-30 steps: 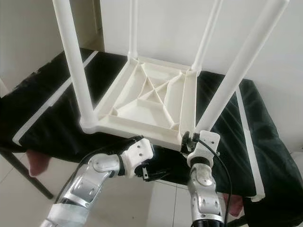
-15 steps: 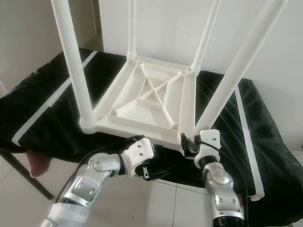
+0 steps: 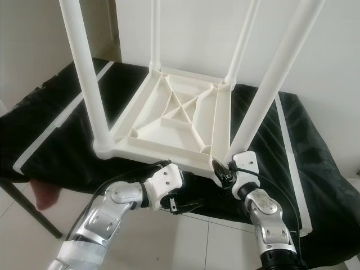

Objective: Building children table

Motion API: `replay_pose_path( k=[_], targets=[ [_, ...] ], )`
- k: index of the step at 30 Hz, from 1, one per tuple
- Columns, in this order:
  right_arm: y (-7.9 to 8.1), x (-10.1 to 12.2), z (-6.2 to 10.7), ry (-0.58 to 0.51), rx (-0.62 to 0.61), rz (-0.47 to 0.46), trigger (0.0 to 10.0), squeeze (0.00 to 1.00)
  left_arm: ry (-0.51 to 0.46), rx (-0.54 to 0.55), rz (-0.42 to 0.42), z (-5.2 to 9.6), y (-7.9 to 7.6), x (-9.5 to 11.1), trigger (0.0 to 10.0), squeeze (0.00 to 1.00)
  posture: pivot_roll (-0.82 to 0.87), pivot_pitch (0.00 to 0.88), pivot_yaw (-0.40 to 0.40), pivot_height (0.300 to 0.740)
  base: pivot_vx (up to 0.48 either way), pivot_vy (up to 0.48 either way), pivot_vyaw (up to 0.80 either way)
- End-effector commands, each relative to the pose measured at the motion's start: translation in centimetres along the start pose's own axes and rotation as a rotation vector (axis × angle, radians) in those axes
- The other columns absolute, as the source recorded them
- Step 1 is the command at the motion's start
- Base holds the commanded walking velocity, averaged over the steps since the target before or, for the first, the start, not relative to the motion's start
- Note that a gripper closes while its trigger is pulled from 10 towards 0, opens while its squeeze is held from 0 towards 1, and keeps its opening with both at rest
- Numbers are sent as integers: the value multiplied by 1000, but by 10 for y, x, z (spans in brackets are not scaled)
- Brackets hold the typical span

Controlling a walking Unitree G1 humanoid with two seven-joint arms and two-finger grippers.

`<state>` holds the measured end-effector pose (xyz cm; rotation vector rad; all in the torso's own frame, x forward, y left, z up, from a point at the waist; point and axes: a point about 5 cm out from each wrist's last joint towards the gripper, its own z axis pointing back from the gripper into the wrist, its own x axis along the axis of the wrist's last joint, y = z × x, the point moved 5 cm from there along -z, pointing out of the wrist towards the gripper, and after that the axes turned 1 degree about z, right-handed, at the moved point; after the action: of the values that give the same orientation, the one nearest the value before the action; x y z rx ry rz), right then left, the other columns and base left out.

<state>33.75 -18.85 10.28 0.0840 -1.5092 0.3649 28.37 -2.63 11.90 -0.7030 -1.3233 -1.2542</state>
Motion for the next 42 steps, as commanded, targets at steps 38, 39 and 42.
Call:
replay_pose_path(
  k=[38,39,42],
  targets=[
    [5,-8,13,72,-671,-229,10000,0,-1,139,8,0,12,-1,10000,0,39,0,-80,740,0,0,0],
    [5,-8,13,72,-671,-229,10000,0,-1,139,8,0,12,-1,10000,0,39,0,-80,740,0,0,0],
    [5,-6,12,56,-664,-234,10000,0,0,136,8,0,11,-1,10000,0,39,0,-80,740,0,0,0]
  ],
)
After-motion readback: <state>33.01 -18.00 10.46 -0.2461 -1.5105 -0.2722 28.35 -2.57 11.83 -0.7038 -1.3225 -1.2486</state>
